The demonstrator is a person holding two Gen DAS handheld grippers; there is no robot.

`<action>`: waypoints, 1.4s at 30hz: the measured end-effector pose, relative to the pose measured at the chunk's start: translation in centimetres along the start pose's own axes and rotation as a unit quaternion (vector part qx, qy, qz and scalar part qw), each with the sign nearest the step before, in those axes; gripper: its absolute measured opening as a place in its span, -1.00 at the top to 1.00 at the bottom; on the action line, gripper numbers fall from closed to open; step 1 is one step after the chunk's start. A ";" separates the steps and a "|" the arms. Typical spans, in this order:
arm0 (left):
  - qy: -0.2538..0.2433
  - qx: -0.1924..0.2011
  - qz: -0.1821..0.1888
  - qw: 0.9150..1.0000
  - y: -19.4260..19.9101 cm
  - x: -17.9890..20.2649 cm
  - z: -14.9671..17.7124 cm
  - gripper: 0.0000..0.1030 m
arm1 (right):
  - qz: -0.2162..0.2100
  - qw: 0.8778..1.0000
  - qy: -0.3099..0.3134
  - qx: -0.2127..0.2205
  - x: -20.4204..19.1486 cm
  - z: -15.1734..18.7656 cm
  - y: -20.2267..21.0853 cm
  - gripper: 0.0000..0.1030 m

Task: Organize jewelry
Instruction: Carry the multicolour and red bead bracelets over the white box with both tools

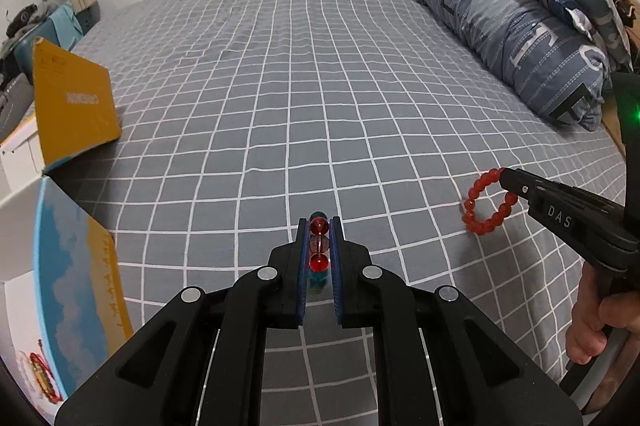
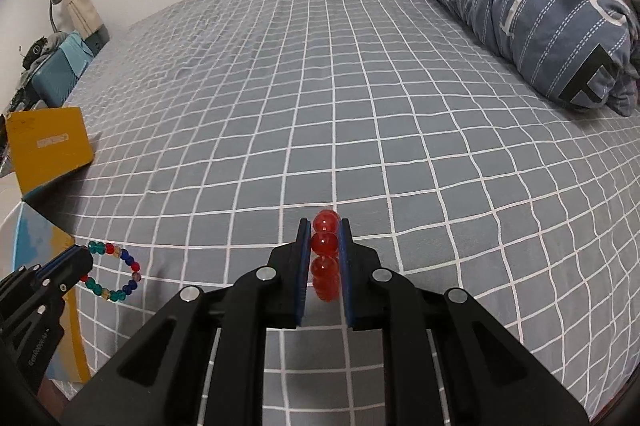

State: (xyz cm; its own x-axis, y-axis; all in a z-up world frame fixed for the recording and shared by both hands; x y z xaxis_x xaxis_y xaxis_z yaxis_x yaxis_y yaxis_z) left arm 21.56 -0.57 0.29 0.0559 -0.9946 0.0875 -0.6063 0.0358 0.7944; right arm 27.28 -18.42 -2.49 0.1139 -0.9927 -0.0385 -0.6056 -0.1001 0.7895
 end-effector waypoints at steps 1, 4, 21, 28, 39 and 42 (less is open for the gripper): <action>0.000 0.001 0.000 1.000 0.2 0.0 0.0 0.82 | -0.001 1.000 0.000 0.001 0.0 0.0 0.2 0.75; -0.003 0.005 0.001 1.000 1.1 -0.1 0.3 0.82 | 0.001 1.000 0.000 0.011 -0.3 0.0 1.3 0.75; 0.011 0.019 -0.011 1.000 4.8 -2.8 1.2 0.82 | 0.019 0.999 0.020 0.038 -3.1 2.1 6.1 0.75; 0.019 0.030 -0.008 0.999 7.0 -4.0 1.7 0.82 | 0.016 0.998 0.031 0.049 -4.8 3.7 8.2 0.75; 0.031 0.049 -0.005 0.998 10.5 -7.1 3.0 0.82 | -0.013 0.995 0.055 0.076 -9.5 5.1 11.7 0.75; 0.037 0.050 -0.010 0.998 11.1 -8.3 3.4 0.82 | -0.022 0.994 0.066 0.082 -11.4 5.3 12.2 0.75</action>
State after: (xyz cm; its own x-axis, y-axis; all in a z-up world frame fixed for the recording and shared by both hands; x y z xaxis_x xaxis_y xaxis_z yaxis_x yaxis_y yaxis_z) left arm 11.67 7.75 6.39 0.1255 -0.9849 0.1191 -0.6806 0.0019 0.7327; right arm 14.42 -8.63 4.40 0.2384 -0.9710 0.0191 -0.7168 -0.1627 0.6780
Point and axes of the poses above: each gripper's, at about its wrist camera, not at the fingertips, and y roughly against the way its jaws point, x to its right, z to its underside, the point moved 3 cm from there along -y, roughly the way its jaws point, and after that the axes turned 5 degrees about y, right-handed, at the moved point
